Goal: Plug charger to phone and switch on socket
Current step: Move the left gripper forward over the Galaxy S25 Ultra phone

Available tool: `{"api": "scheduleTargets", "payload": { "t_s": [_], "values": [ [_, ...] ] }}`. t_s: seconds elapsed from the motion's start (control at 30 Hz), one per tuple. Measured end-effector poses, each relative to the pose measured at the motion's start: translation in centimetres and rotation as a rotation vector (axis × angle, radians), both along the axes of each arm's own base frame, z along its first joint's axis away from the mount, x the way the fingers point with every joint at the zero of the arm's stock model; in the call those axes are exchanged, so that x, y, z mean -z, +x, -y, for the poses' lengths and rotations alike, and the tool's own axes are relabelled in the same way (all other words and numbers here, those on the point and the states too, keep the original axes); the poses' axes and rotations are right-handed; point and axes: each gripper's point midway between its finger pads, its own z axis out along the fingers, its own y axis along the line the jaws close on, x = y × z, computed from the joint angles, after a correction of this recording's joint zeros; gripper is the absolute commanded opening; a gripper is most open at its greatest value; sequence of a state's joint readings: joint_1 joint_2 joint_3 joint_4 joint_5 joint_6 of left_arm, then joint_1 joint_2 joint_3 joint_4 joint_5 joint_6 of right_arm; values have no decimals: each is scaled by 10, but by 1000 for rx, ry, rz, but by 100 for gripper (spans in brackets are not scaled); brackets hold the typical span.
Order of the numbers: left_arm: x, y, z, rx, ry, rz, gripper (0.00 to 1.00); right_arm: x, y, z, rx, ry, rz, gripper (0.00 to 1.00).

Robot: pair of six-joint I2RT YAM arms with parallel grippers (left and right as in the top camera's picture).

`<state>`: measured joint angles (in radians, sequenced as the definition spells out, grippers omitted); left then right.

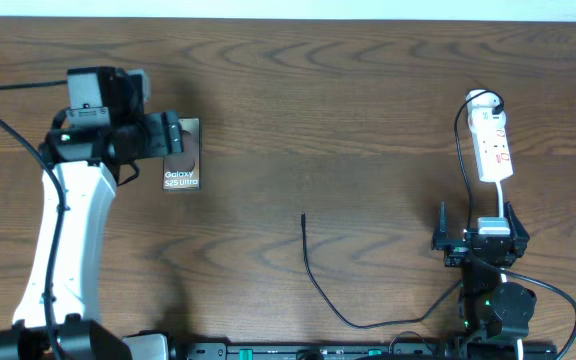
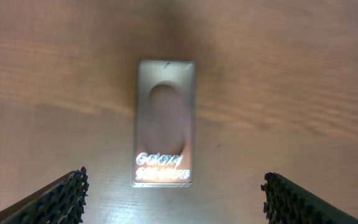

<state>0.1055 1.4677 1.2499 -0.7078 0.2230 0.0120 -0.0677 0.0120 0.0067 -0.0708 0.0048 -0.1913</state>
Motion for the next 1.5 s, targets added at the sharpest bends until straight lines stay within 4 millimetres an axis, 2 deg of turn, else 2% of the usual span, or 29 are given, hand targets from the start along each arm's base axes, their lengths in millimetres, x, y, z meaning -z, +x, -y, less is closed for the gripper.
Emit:
{"api": "scheduleTargets", "payload": {
  "t_s": [0.1, 0.2, 0.37, 0.87, 1.0, 1.17, 1.23, 1.27, 1.3, 1.33, 1.5],
  "values": [
    [12, -4, -13, -24, 0, -59, 88, 0, 0, 0, 0, 0, 0, 99],
    [14, -2, -19, -29, 3, -78, 88, 0, 0, 0, 0, 0, 0, 99],
    [7, 2, -20, -17, 12, -65, 88, 0, 0, 0, 0, 0, 0, 99],
    [6, 5, -21, -16, 18, -53, 88, 0, 0, 0, 0, 0, 0, 99],
    [-6, 10, -31, -58, 55, -48, 88, 0, 0, 0, 0, 0, 0, 99],
    [-38, 31, -37, -73, 79, -13, 88, 0, 0, 0, 0, 0, 0, 99],
    [-43, 35, -36, -71, 84, -15, 76, 0, 0, 0, 0, 0, 0, 99],
    [-42, 36, -35, -65, 87, -22, 51, 0, 0, 0, 0, 0, 0, 99],
    [-36, 37, -31, -59, 84, -44, 64, 0, 0, 0, 0, 0, 0, 99],
    [-25, 35, -24, -42, 83, -85, 98, 0, 0, 0, 0, 0, 0, 99],
    [13, 41, -2, 28, 83, -185, 98, 0, 0, 0, 0, 0, 0, 99]
  ]
}}
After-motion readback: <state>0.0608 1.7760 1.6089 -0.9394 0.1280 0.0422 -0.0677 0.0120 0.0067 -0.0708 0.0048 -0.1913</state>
